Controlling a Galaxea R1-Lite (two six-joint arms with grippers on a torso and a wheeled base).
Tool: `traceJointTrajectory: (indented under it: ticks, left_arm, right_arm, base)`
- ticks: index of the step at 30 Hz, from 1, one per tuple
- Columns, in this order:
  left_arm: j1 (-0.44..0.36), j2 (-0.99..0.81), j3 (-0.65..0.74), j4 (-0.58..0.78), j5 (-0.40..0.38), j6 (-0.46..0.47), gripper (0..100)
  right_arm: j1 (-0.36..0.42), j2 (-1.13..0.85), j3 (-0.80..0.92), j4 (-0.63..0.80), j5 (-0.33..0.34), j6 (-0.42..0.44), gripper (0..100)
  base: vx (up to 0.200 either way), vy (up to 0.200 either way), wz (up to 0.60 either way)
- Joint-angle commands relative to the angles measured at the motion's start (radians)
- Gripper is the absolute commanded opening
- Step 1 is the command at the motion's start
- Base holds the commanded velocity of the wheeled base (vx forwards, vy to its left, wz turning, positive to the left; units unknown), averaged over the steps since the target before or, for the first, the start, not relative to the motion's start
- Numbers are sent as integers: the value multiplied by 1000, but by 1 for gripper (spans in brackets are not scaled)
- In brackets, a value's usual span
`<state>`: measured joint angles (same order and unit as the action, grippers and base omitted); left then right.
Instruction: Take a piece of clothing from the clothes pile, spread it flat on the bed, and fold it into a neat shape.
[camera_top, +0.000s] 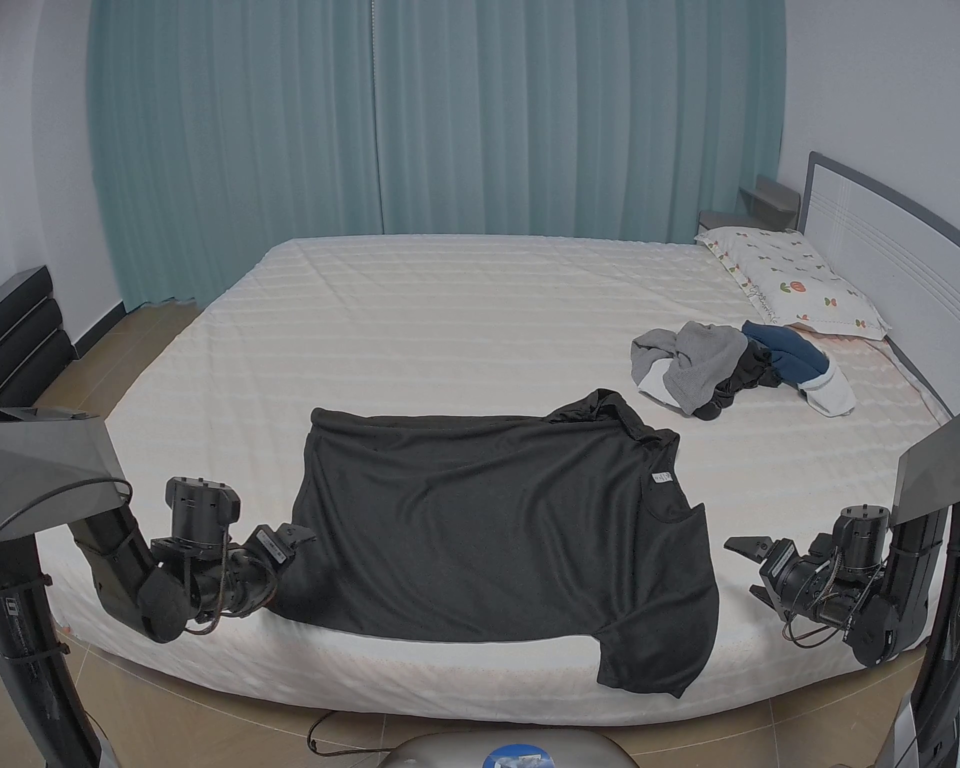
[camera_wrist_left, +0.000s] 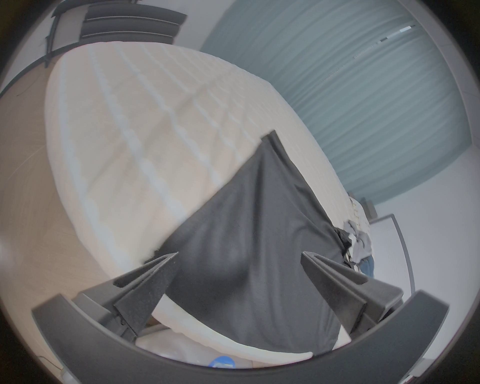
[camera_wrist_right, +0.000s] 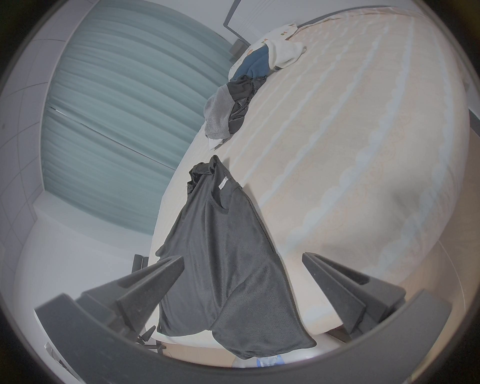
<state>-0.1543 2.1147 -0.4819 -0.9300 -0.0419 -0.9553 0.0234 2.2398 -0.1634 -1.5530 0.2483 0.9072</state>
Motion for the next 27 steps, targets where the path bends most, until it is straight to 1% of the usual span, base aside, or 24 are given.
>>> traceJointTrajectory:
  ticks: [1,7,27]
  left_arm:
    - [51,41,46,-27,-7,12,100]
    - [44,76,74,-82,2,50,100]
    - [47,76,111,-82,4,55,100]
  right_arm:
    - [18,11,1,-9,-1,22,100]
    - [7,12,-1,-7,-1,25,100]
    - [3,12,-1,-9,-1,25,100]
  base:
    - [0,0,0]
    - [0,0,0]
    - [0,0,0]
